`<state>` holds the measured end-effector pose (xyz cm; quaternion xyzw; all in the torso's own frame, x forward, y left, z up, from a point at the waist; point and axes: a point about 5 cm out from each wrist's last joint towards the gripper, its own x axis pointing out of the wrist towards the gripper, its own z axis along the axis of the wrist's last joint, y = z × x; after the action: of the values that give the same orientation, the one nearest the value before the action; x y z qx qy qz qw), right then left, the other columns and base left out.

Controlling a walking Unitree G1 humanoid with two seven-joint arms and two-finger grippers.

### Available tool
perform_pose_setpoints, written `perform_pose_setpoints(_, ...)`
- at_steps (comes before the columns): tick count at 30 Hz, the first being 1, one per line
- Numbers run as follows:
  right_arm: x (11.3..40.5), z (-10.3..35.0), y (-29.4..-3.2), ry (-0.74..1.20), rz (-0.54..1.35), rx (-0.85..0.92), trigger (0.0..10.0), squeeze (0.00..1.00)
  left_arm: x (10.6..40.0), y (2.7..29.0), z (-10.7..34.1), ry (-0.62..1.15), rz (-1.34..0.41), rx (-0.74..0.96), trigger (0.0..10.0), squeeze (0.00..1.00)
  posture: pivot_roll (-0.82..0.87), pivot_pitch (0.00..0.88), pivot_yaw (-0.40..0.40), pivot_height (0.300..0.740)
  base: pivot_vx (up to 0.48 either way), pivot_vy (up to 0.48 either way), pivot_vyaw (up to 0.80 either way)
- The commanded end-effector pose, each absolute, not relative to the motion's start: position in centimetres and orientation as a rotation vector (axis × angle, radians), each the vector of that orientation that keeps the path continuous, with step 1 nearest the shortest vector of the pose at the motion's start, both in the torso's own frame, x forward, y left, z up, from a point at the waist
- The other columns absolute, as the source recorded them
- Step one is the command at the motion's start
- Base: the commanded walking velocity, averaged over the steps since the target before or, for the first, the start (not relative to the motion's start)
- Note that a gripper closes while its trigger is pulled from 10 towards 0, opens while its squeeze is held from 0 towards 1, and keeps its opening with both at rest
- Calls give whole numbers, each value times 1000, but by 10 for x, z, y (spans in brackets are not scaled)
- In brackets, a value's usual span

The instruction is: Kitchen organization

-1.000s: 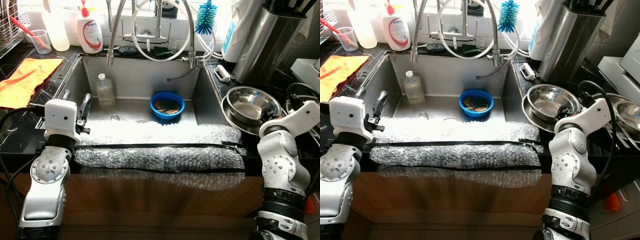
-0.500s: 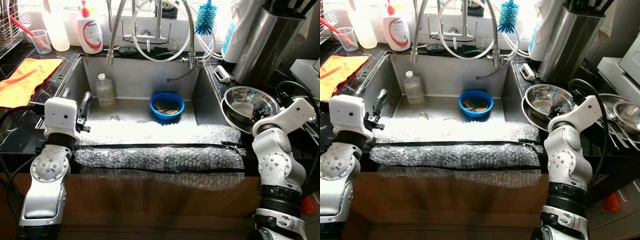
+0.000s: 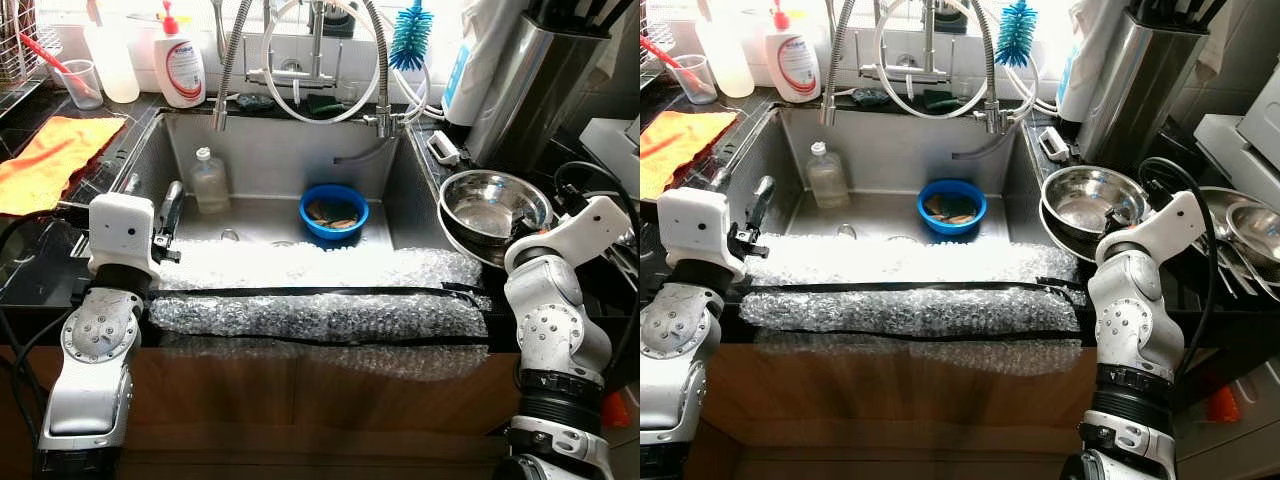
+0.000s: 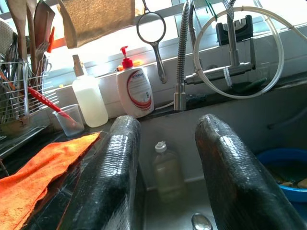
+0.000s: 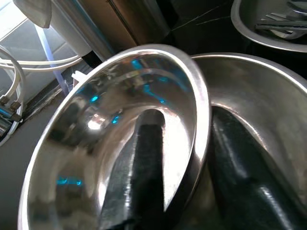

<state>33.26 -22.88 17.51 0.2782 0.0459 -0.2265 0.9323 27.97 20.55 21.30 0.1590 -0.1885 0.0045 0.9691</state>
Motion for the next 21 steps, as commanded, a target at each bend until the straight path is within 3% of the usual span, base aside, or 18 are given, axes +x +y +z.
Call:
perform_pose_setpoints(1, 333, 172, -231, 108, -490, 575, 0, 0, 283, 201, 216, -399, -7, 340, 10000, 0, -20, 30, -90, 740, 0, 0, 0)
perform_pose_setpoints(9, 330, 183, -240, 22, -550, 500, 0, 0, 284, 201, 220, -415, -3, 333, 10000, 0, -20, 29, -90, 740, 0, 0, 0)
perform_pose_setpoints(21, 329, 205, -237, -185, -518, 538, 0, 0, 286, 201, 233, -473, 41, 319, 10000, 0, -18, 29, -91, 740, 0, 0, 0)
